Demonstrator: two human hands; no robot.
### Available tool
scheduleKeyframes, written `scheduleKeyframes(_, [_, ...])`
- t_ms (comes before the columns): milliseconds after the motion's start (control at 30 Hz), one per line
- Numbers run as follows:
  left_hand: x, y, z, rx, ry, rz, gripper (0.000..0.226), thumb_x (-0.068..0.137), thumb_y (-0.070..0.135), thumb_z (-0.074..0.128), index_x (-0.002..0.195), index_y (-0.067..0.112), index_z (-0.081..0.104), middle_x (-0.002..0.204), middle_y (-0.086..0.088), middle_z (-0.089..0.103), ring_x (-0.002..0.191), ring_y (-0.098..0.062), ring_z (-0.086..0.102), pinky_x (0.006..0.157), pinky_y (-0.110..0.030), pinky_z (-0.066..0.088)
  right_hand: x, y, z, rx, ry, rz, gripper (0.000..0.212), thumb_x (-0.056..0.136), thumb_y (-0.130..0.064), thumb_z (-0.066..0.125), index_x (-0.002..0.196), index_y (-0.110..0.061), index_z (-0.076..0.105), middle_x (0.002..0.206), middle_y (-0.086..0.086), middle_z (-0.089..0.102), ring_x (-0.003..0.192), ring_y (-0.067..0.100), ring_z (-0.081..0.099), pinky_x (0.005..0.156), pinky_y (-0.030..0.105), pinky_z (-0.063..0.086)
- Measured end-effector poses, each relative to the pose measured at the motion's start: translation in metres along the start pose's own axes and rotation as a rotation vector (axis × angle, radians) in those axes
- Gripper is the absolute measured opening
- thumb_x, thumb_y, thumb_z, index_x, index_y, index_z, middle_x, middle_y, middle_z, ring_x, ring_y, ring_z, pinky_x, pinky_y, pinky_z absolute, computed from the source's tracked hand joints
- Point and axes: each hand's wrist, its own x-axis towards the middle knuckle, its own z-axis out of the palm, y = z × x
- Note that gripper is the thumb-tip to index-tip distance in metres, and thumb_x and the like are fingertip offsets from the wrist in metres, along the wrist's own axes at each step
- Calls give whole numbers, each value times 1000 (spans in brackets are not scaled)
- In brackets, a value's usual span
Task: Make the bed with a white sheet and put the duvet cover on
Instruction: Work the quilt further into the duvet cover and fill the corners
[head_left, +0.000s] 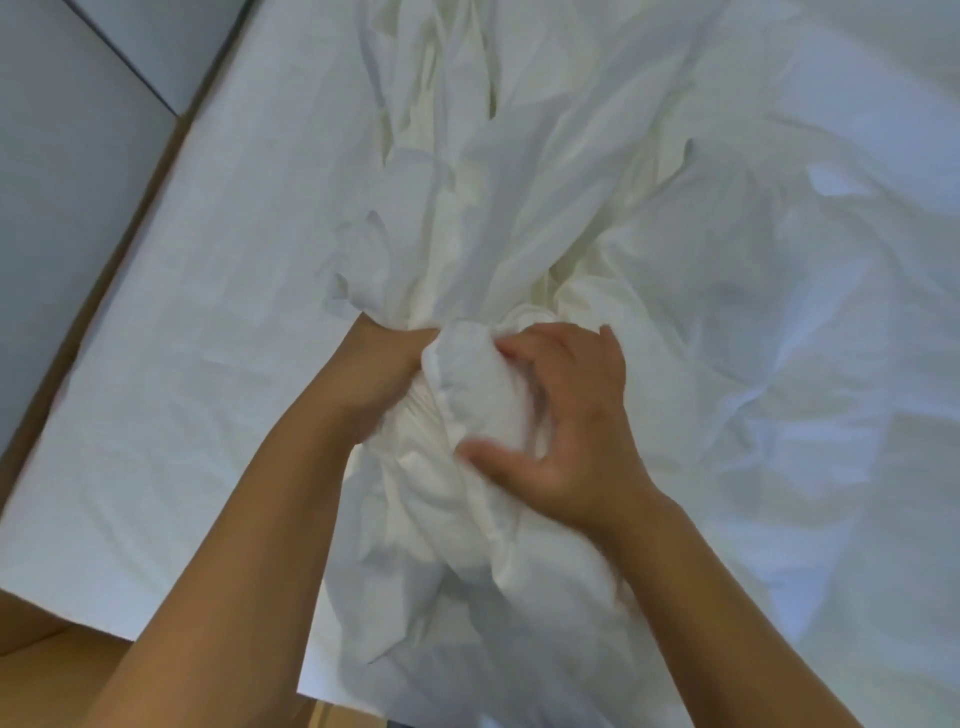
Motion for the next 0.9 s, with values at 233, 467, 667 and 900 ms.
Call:
scheduleKeyframes(233, [4,-5,-9,18,8,-138,68,33,25,73,99,18,66,90,-1,72,85,-21,69,65,-29,55,32,39,-12,-502,8,135,15,75,-2,65,90,-1,69,92,19,58,89,37,51,71,37,31])
scheduleKeyframes(467, [1,-13,4,-105,107,-140,37,53,10,66,91,9,68,81,-6,71,80,-25,70,65,-32,54,23,5,51,-19,-68,304,22,95,-15,50,106,-4,66,100,14,53,89,32,48,80,42,42])
scheduleKeyframes(667, [-2,-16,8,-186,124,-181,47,57,13,65,104,10,66,91,-7,72,85,-23,70,66,-31,56,17,11,49,-156,-352,297,30,97,-27,40,118,-9,53,118,4,48,107,27,47,90,44,42])
scheduleKeyframes(900, [-3,-7,20,-157,16,-204,19,79,2,59,95,8,67,79,-9,70,77,-23,69,62,-29,55,17,5,44,540,-174,493,75,72,-54,53,138,-26,30,108,-27,48,100,0,52,86,19,43])
